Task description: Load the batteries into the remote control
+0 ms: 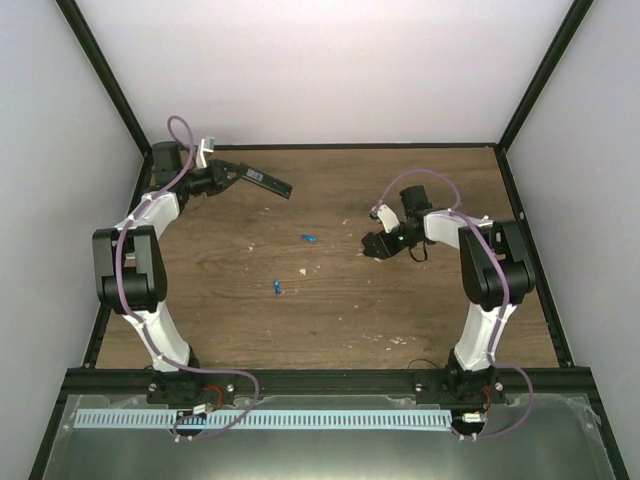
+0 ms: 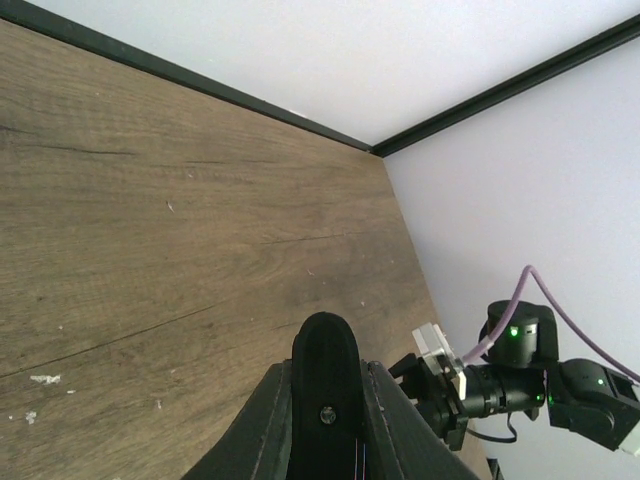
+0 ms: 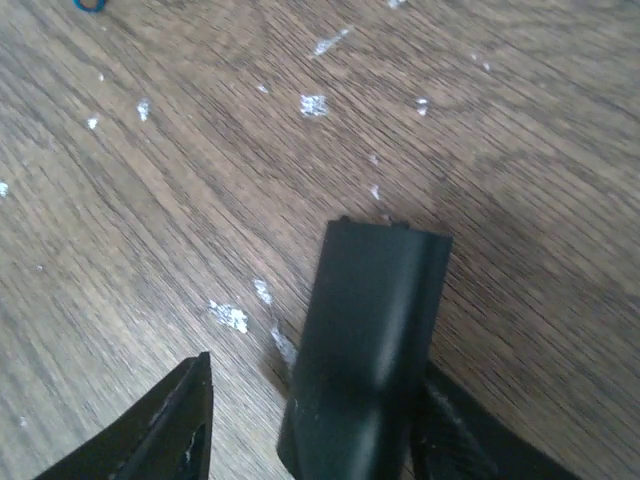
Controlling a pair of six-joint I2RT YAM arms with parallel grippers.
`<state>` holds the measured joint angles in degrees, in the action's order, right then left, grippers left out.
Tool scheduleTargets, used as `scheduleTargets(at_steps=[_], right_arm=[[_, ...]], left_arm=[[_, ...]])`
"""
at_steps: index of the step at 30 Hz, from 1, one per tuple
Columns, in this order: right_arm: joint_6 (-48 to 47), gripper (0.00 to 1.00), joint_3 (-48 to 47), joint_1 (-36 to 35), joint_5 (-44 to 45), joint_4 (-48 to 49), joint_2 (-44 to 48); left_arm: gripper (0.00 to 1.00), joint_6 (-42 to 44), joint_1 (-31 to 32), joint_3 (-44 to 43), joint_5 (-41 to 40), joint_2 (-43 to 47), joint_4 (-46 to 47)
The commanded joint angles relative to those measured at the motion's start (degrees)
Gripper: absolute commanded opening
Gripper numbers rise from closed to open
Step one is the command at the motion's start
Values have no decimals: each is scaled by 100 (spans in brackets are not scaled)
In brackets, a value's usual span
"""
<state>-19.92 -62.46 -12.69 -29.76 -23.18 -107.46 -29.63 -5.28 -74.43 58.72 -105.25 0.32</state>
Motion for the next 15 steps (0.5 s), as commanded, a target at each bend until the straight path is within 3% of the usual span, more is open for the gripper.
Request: scheduleTargets(at_steps=[1, 8, 12, 15], right_arm=[[95, 50, 255, 130, 617, 43, 211], [-13, 59, 195, 141, 1162, -113, 533], [-99, 59, -71, 139, 1161, -248, 604], [-233, 53, -443, 96, 946, -343, 495]], left_arm=[[2, 27, -38, -223, 58, -121, 39], [2, 10, -35, -321, 65, -184, 50], [2, 18, -42, -311, 74, -185, 56], [2, 31, -35, -241, 113, -165, 53]])
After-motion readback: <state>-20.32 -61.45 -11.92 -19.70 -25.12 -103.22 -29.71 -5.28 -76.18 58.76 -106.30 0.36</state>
